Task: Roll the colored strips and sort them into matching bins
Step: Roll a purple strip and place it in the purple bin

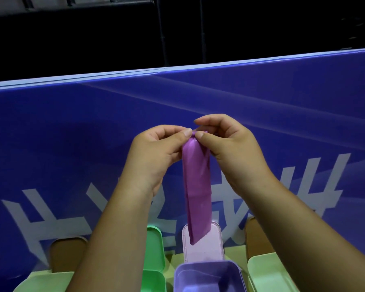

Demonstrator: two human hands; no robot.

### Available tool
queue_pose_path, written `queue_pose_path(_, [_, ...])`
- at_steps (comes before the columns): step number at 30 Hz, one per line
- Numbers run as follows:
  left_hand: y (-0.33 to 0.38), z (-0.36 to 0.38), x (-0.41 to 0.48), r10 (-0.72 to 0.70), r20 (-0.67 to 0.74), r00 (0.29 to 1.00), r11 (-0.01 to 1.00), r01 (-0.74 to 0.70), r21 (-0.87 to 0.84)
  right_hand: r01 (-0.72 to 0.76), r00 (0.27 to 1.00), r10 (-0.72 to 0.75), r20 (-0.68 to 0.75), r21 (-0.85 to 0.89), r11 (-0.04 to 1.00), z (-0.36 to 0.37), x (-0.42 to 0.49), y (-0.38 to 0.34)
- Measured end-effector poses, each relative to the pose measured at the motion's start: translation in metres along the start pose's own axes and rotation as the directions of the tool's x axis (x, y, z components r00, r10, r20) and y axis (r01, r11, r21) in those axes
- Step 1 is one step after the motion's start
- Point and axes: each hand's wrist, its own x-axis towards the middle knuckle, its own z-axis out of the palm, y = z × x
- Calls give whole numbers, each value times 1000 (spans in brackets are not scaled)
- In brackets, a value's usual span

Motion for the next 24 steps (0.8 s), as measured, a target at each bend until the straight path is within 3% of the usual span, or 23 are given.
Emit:
queue_pose_path(7, [0,-1,-2,91,-22,996,987,-87,136,-52,999,52,6,90,995,0,0,2])
queue_pose_path(15, [1,-6,-3,109,12,994,985,-110,135,-85,996,87,-11,84,993,-1,-2,3])
queue_pose_path(24, [-5,-14,-1,146,-9,989,972,-142,186,-116,993,118,14,-97,989,0,-8,2])
